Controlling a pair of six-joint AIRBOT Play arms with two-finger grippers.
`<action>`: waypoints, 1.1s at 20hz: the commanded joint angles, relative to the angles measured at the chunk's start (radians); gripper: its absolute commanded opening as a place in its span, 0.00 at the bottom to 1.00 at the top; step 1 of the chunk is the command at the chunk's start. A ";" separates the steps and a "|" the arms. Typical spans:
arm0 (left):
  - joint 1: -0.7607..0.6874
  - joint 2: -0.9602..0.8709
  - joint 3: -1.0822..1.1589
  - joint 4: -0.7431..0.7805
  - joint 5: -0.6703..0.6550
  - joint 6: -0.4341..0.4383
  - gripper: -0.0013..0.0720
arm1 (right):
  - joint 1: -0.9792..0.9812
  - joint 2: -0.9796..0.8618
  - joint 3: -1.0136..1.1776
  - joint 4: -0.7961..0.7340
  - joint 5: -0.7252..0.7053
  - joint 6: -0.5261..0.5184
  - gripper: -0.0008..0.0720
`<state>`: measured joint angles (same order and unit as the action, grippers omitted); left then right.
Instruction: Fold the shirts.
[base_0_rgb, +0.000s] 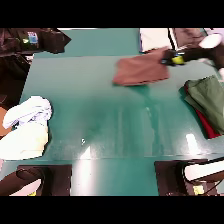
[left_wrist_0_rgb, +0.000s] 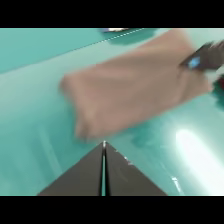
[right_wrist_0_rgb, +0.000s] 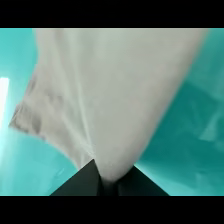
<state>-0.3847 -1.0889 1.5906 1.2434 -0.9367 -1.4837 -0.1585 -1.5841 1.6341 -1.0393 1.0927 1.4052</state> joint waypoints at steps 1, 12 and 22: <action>-0.060 0.000 0.000 0.007 0.052 -0.003 0.06 | -0.256 0.127 -0.078 -0.059 -0.020 0.013 0.04; -0.059 -0.067 0.000 -0.055 0.050 -0.011 0.06 | -0.472 0.158 0.079 -0.052 0.003 0.011 0.04; -0.059 -0.069 0.000 -0.053 -0.001 -0.007 0.06 | -0.475 0.166 0.297 -0.159 0.280 0.011 0.04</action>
<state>-0.4435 -1.1576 1.5906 1.1912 -0.9195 -1.4937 -0.6327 -1.4212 1.9072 -1.1412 1.2774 1.4158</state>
